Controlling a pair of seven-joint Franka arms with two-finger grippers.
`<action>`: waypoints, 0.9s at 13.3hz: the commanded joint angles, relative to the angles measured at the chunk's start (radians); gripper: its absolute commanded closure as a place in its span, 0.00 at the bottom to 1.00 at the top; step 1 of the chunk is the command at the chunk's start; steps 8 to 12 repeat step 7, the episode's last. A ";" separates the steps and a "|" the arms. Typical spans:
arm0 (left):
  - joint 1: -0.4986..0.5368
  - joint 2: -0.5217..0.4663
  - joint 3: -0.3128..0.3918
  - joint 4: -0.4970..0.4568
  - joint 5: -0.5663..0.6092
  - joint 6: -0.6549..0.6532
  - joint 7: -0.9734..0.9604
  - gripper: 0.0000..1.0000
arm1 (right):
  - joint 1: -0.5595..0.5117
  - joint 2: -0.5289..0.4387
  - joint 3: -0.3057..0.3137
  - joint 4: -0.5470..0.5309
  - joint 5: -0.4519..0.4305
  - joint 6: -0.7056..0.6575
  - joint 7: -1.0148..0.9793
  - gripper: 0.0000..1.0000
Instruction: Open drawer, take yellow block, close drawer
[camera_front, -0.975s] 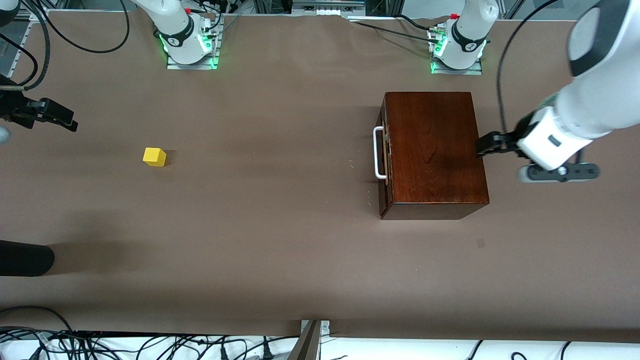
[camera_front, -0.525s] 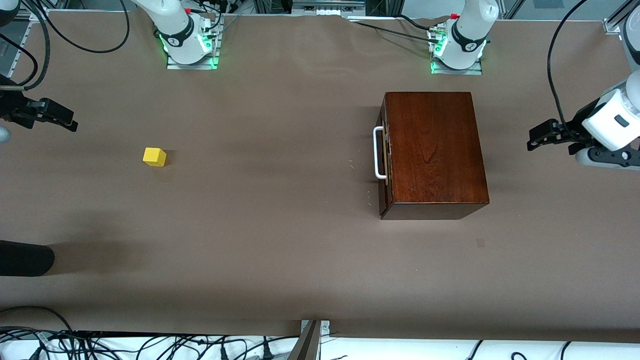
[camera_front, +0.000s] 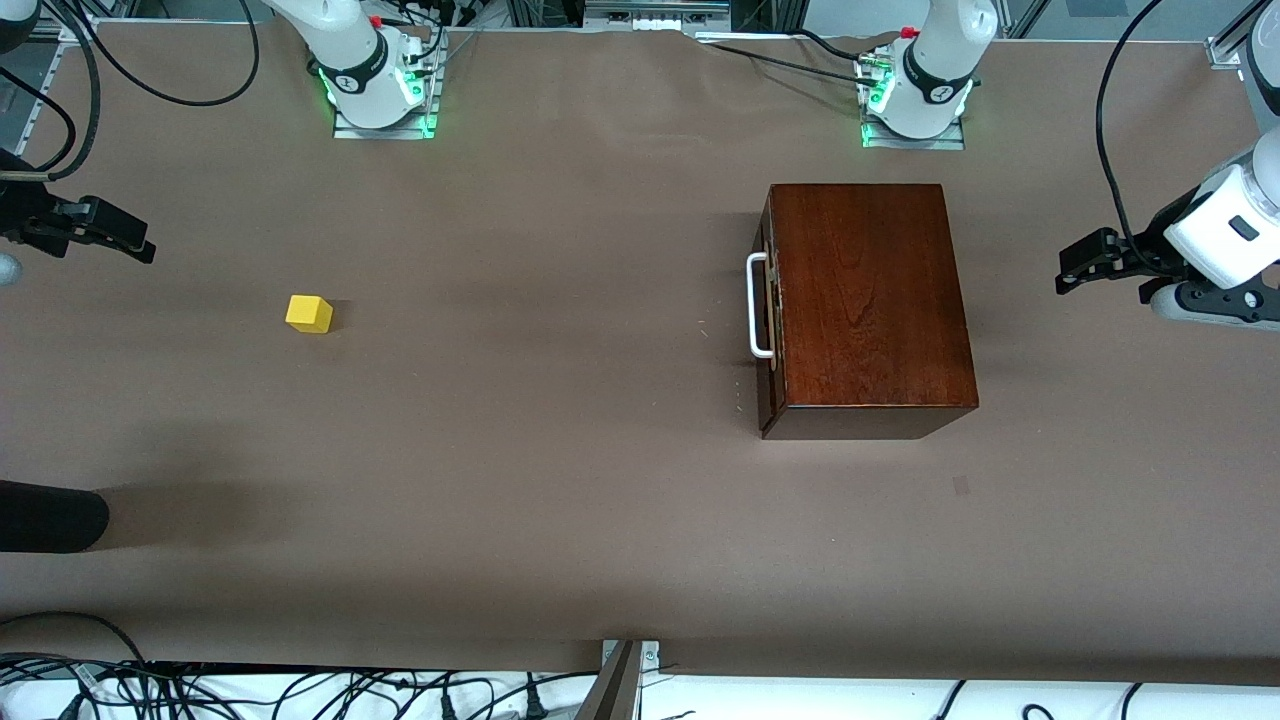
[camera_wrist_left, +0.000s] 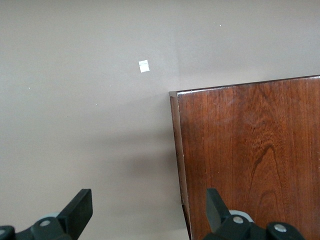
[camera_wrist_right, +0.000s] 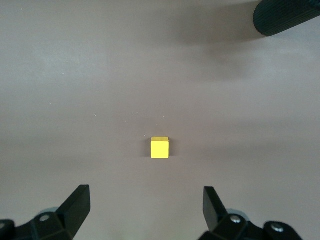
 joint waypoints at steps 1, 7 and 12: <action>-0.001 -0.026 -0.003 -0.022 0.023 0.014 0.007 0.00 | -0.014 -0.008 0.012 0.012 -0.007 -0.013 0.009 0.00; 0.001 -0.026 0.005 -0.019 0.020 0.014 0.008 0.00 | -0.012 -0.008 0.013 0.012 -0.007 -0.013 0.009 0.00; 0.001 -0.026 0.005 -0.019 0.020 0.014 0.008 0.00 | -0.012 -0.008 0.013 0.012 -0.007 -0.013 0.009 0.00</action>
